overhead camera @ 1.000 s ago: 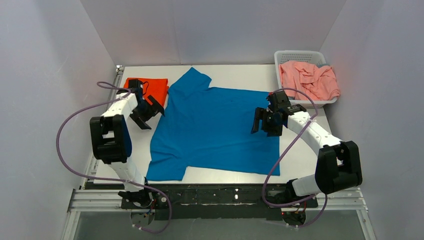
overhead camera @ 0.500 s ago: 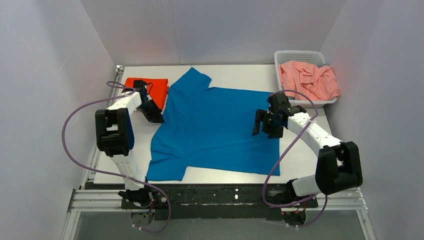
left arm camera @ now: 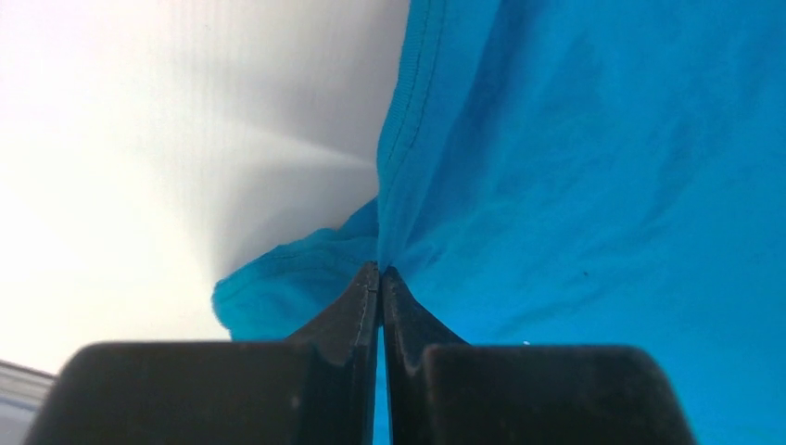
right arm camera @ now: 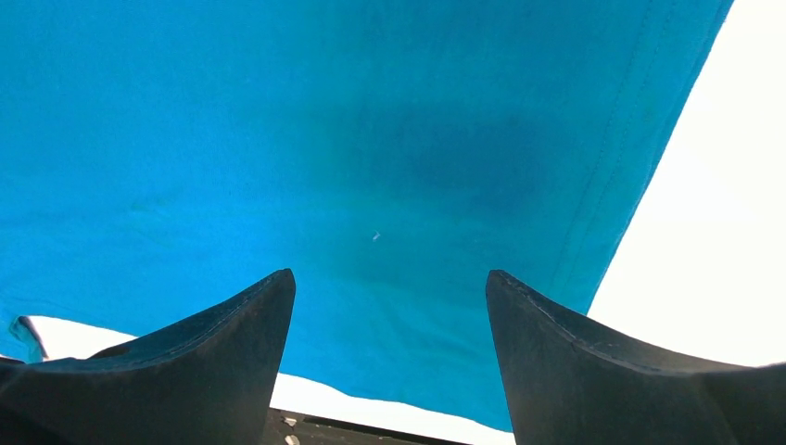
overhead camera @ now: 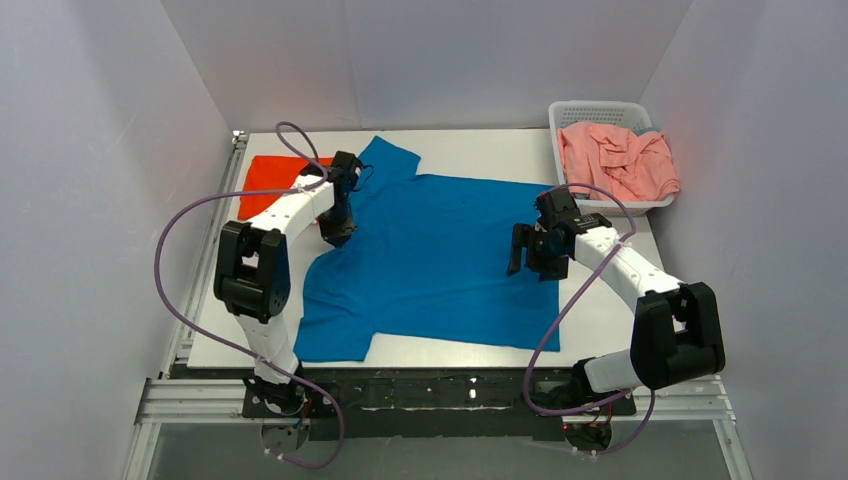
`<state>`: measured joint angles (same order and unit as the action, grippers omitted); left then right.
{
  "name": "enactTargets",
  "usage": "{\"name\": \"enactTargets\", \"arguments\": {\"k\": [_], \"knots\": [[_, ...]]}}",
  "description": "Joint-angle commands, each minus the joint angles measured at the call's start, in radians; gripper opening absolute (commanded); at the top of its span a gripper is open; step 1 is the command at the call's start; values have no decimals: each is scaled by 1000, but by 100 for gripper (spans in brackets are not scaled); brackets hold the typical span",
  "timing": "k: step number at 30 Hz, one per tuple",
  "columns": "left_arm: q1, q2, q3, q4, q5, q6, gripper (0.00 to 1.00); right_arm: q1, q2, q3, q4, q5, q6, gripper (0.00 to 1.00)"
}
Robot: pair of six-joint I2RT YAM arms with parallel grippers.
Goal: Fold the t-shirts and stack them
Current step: Flatten out the tshirt
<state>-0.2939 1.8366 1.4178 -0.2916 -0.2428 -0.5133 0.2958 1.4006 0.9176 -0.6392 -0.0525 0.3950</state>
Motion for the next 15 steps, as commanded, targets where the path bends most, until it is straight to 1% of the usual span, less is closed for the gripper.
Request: {"name": "enactTargets", "arguments": {"k": [1,3,6,10,11,12,13,14,15], "knots": [[-16,94,54,-236,-183,-25,0,3,12,-5,4,5,-8,83],[-18,121,76,-276,-221,-44,0,3,20,-3,2,7,-8,83],[20,150,107,-336,-272,-64,0,4,32,6,-11,22,-9,83],[116,115,89,-346,-242,-81,0,3,39,8,-20,48,-3,83],[137,109,89,-345,-223,-70,8,3,44,11,-20,47,-3,84],[153,106,92,-345,-207,-57,26,3,48,12,-21,47,-1,84],[166,102,95,-343,-184,-39,41,3,51,15,-19,45,0,84],[171,93,95,-336,-157,-25,58,3,54,17,-19,40,1,84],[174,80,96,-331,-132,-19,78,4,55,21,-19,37,1,84]]}}
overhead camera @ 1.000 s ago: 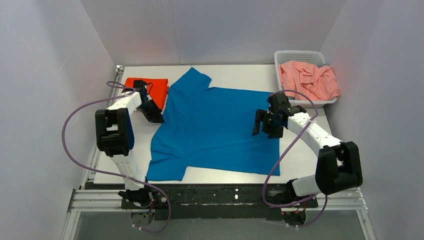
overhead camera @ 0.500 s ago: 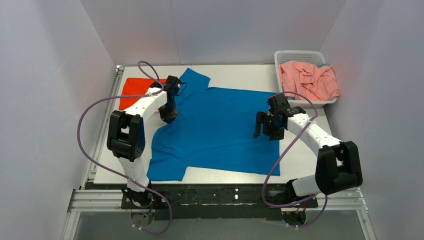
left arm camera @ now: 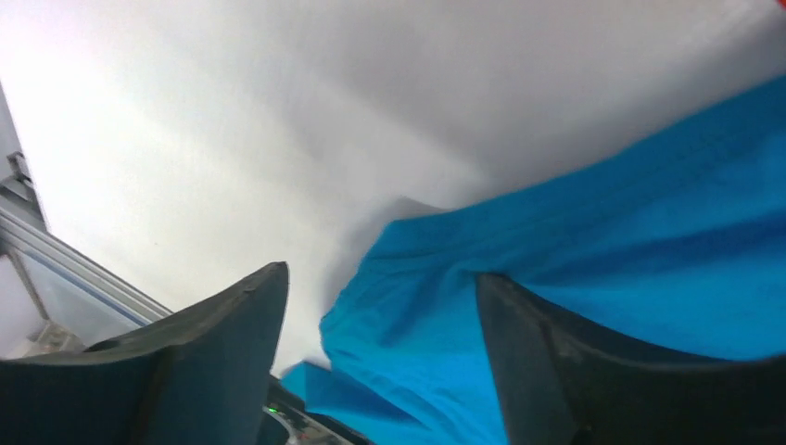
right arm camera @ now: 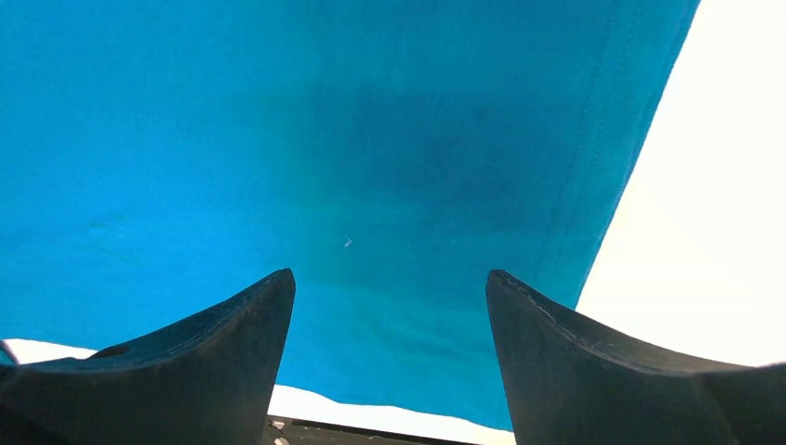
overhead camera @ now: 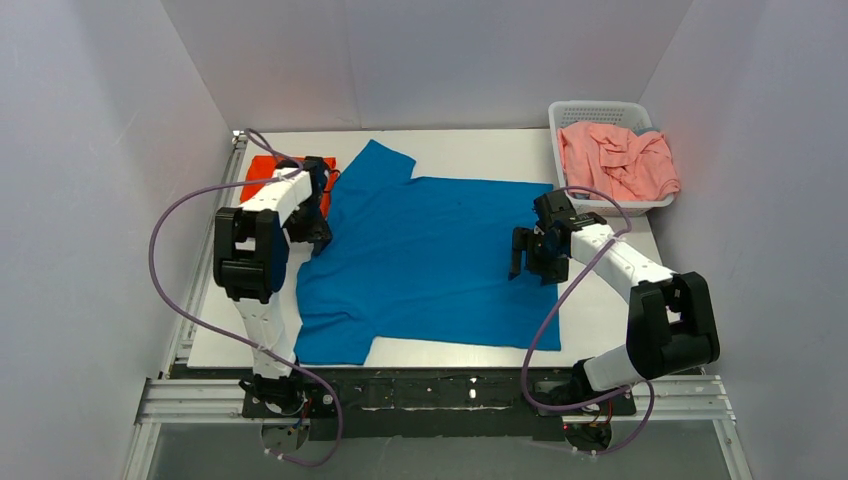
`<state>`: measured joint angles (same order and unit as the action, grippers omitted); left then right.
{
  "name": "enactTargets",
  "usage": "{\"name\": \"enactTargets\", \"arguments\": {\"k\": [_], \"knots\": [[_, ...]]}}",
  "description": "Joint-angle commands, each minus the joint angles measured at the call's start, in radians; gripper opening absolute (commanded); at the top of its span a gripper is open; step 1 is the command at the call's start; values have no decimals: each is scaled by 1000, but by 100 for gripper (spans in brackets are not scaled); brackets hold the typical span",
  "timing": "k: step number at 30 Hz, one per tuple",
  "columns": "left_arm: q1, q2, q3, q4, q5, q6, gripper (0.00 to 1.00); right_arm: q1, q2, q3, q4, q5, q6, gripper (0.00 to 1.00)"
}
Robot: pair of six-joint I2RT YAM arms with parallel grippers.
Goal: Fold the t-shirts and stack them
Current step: Flatten out the tshirt
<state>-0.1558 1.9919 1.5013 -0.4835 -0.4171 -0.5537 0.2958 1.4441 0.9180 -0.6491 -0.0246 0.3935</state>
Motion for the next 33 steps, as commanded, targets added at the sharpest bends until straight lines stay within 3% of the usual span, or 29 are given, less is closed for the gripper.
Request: {"name": "enactTargets", "arguments": {"k": [1,2,3,10,13,15,33], "knots": [[36,-90,13,-132,67,28,89,3,12,24,-6,4,4,84],[36,-109,15,-125,97,32,97,3,10,27,-6,-2,5,84],[36,-128,19,-123,115,24,98,3,8,31,-8,-4,5,84],[23,-262,-31,-3,445,-34,98,9,-19,55,12,-36,21,85],[19,-243,-92,122,650,-41,98,20,15,71,38,-75,38,86],[18,-183,-102,156,701,-49,98,28,49,88,59,-84,52,86],[45,251,200,89,636,-89,98,-30,489,434,-40,-9,52,86]]}}
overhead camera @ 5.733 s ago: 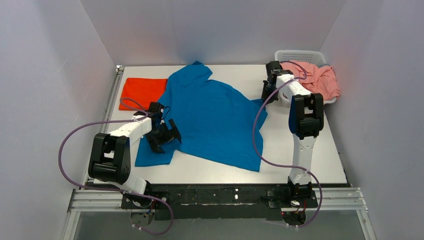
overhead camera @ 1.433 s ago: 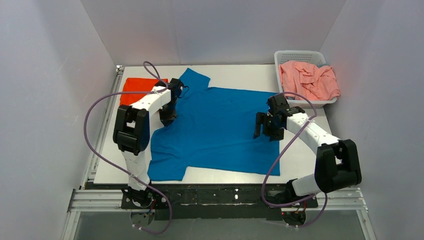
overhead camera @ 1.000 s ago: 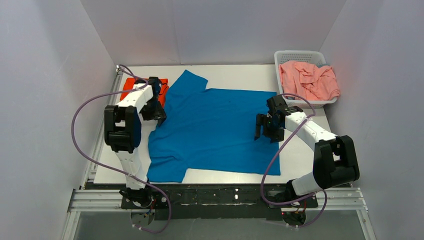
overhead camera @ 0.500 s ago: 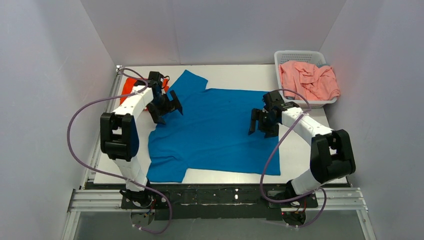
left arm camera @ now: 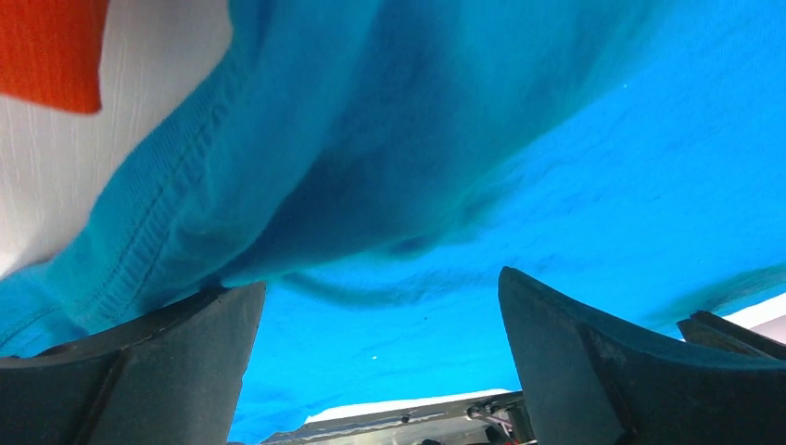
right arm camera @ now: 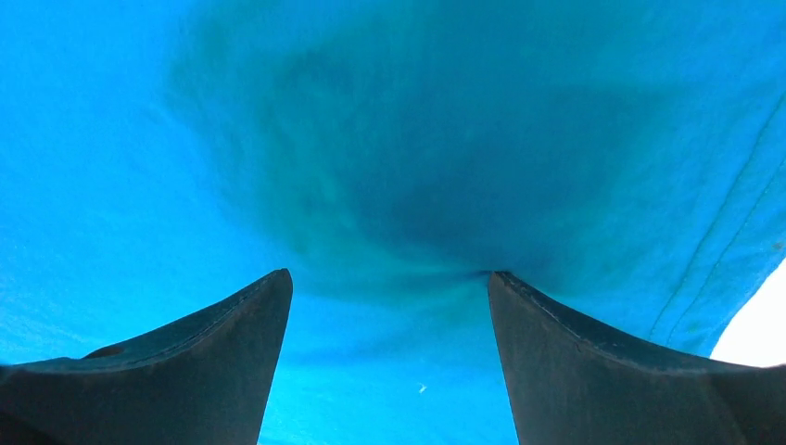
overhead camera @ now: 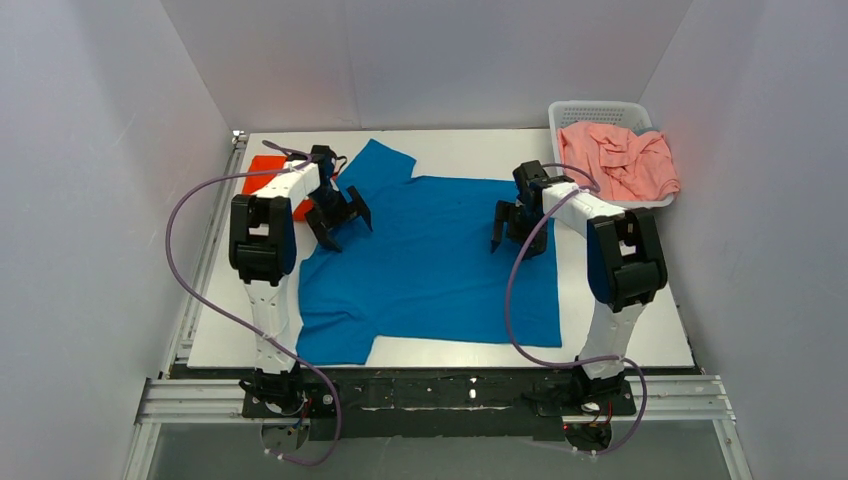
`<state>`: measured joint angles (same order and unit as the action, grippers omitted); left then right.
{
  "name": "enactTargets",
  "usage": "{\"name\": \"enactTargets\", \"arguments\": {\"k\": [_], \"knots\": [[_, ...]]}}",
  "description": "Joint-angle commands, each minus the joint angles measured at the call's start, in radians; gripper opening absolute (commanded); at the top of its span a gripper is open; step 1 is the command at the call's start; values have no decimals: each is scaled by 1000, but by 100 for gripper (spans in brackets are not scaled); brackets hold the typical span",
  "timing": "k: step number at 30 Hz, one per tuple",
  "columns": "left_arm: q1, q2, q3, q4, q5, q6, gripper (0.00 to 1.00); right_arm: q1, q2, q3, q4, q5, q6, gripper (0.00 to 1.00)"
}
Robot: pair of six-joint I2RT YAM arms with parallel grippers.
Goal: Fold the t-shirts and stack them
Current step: Flatten out the tshirt, then grab the side of the flattened tshirt closest away from the robot with both arms
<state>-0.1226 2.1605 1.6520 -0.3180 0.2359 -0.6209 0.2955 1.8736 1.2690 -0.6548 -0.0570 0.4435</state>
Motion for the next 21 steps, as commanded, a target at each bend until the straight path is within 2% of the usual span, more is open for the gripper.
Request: {"name": "enactTargets", "arguments": {"k": [1,8,11,14,16,21], "knots": [[13,98,71,-82,-16,-24,98,-38,76,105,-44,25,0,86],[14,201,262,-161,16,-23,98,-62,153,229,-77,40,-42,86],[13,170,275,-177,44,-16,98,-61,119,266,-116,41,-58,86],[7,58,197,-176,64,-7,98,-53,27,255,-138,51,-60,87],[-7,-55,91,-177,37,6,98,-43,-64,217,-145,52,-55,88],[-35,-438,-193,-185,-50,-19,98,-35,-336,44,-111,52,5,90]]}}
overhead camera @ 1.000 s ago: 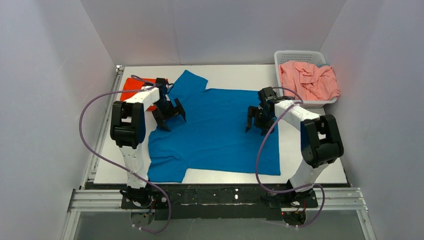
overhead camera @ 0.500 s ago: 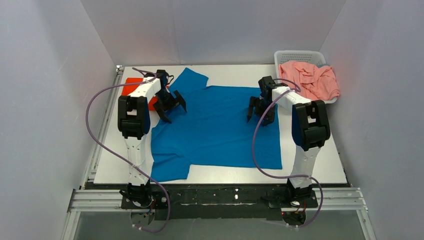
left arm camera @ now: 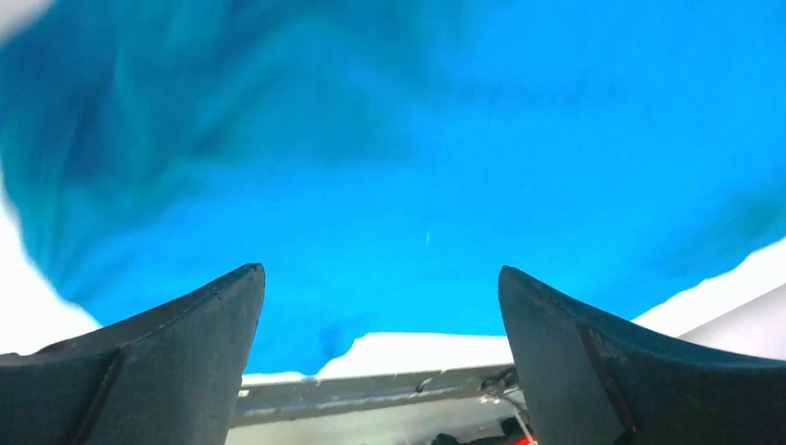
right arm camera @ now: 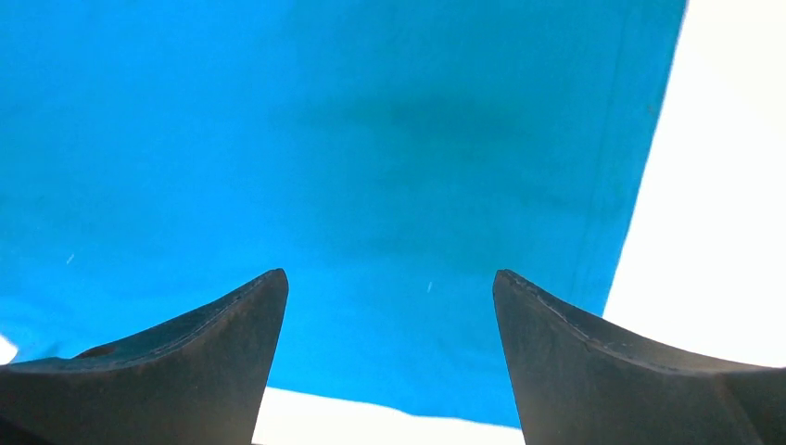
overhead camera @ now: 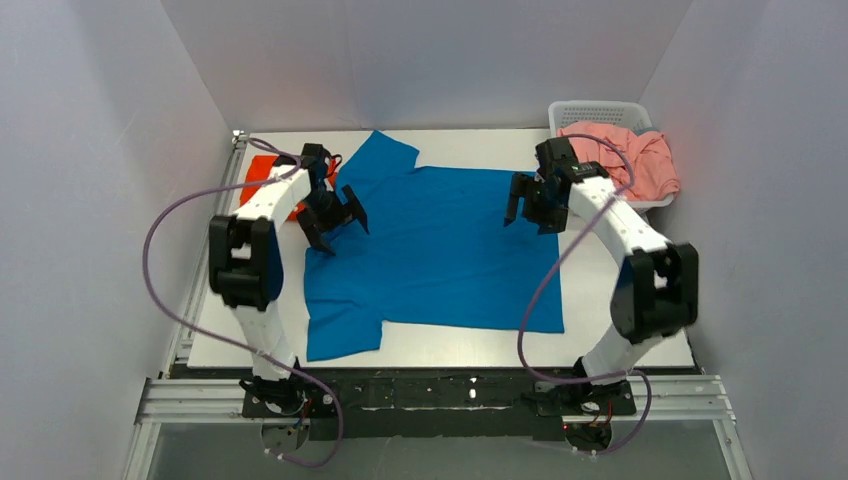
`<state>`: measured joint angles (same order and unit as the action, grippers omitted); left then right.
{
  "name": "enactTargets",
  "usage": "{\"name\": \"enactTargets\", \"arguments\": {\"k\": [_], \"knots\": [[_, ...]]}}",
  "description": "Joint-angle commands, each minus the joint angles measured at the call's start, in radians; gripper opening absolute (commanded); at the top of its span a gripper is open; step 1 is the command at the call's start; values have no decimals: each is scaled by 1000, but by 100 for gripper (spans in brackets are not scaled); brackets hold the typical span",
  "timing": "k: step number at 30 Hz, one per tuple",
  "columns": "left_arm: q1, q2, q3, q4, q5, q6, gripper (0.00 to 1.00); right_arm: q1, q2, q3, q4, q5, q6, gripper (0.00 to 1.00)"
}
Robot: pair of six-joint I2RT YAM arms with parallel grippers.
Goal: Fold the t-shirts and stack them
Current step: Grab the side of the flattened tshirt closest away from the robot with both arms
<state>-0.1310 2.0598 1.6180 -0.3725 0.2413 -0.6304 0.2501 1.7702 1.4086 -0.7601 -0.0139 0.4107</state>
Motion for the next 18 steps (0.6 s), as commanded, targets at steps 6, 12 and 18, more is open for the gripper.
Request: {"name": "enactTargets", "arguments": {"k": [6,12,18], "knots": [[-70,-751,-501,-274,-196,-127,98,12,-565,-351,50,81,129,91],[-109,-1039,-785,-379,-300,-201,98,12,-734,-545,117,72,148,92],[-111,-1101,-1003,-191,-243,-249,91,13,-755,-612,131,88,147,92]]}}
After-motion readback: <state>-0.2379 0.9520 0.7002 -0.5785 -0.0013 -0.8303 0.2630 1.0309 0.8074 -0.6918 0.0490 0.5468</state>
